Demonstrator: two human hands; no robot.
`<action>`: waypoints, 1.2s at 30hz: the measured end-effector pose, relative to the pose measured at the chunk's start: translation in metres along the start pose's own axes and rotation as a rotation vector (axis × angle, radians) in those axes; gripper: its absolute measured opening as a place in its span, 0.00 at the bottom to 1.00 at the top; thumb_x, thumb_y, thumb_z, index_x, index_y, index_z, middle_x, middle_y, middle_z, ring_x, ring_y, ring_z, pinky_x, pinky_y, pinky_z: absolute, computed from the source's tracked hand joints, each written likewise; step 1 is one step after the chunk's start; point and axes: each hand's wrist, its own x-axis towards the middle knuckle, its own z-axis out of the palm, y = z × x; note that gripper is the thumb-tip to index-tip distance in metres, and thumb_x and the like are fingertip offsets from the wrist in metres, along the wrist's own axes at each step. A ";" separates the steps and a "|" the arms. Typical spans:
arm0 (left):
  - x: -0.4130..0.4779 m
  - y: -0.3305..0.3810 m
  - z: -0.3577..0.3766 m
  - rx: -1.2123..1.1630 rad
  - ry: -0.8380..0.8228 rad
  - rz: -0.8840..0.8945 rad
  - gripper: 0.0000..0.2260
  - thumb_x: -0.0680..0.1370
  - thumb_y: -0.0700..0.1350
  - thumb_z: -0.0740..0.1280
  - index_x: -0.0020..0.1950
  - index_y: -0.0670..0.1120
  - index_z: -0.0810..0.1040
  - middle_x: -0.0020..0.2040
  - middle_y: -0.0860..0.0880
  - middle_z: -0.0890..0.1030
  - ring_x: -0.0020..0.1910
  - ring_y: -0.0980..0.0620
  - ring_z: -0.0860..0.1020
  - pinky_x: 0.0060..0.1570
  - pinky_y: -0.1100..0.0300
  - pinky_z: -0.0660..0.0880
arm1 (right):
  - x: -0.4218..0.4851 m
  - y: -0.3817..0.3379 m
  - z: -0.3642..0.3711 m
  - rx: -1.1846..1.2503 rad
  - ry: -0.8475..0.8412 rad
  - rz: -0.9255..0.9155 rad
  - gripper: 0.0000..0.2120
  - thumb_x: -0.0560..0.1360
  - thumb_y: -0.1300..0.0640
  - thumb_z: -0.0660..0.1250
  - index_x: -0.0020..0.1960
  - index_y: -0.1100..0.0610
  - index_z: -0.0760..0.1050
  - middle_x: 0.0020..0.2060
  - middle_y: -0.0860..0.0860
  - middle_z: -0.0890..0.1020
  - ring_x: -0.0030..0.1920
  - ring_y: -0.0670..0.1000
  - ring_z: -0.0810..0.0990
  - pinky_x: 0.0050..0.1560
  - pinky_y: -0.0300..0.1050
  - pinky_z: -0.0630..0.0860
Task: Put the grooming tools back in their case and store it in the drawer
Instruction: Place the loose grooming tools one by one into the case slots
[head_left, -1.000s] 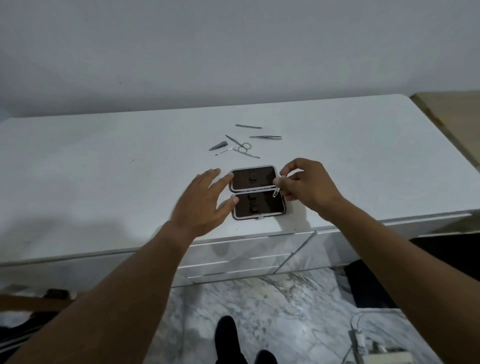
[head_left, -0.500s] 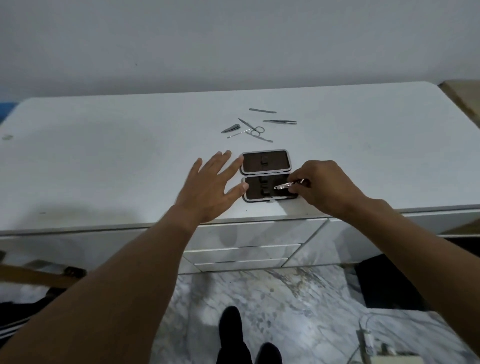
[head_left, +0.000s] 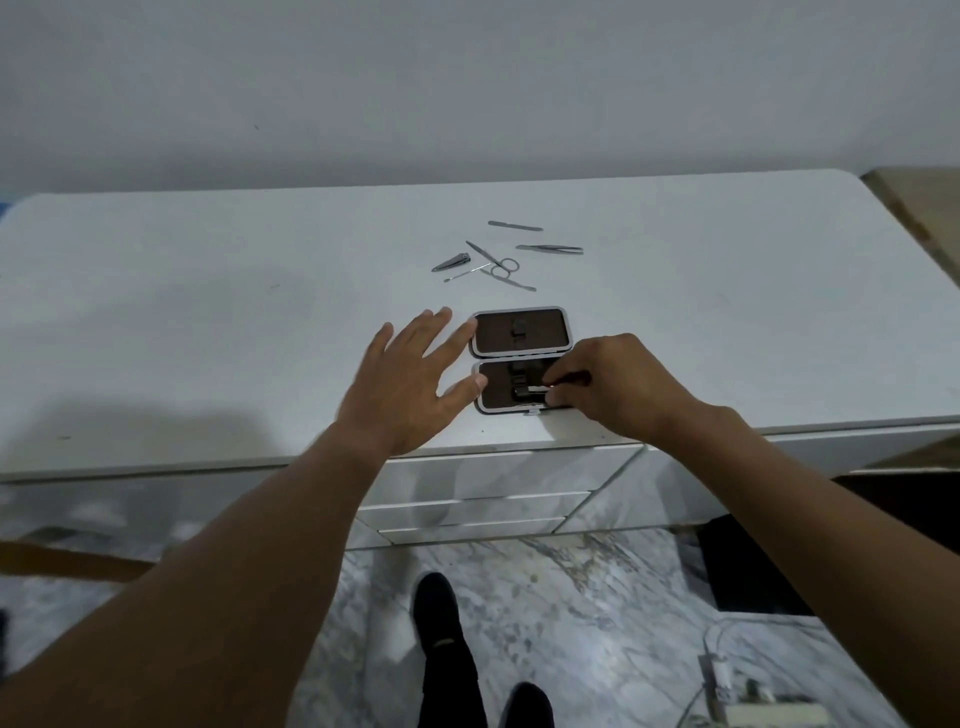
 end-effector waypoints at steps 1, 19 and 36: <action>0.000 0.000 0.000 0.001 0.006 -0.001 0.30 0.78 0.68 0.45 0.79 0.60 0.50 0.80 0.51 0.55 0.79 0.52 0.51 0.76 0.45 0.50 | 0.001 0.000 0.000 0.013 0.000 0.015 0.08 0.72 0.58 0.72 0.51 0.55 0.84 0.47 0.53 0.86 0.44 0.52 0.81 0.46 0.40 0.72; 0.000 0.001 -0.002 0.004 0.010 -0.009 0.30 0.79 0.67 0.46 0.79 0.59 0.50 0.80 0.51 0.57 0.79 0.51 0.53 0.76 0.44 0.51 | 0.027 -0.007 -0.022 0.078 0.037 0.062 0.06 0.73 0.56 0.70 0.49 0.53 0.84 0.44 0.50 0.86 0.45 0.50 0.82 0.49 0.40 0.75; 0.002 0.003 -0.008 -0.029 0.000 -0.013 0.30 0.78 0.67 0.47 0.78 0.59 0.56 0.79 0.51 0.59 0.78 0.50 0.56 0.75 0.43 0.55 | 0.189 -0.046 0.013 -0.312 0.016 -0.063 0.13 0.73 0.67 0.62 0.56 0.63 0.77 0.54 0.60 0.78 0.54 0.62 0.78 0.48 0.47 0.72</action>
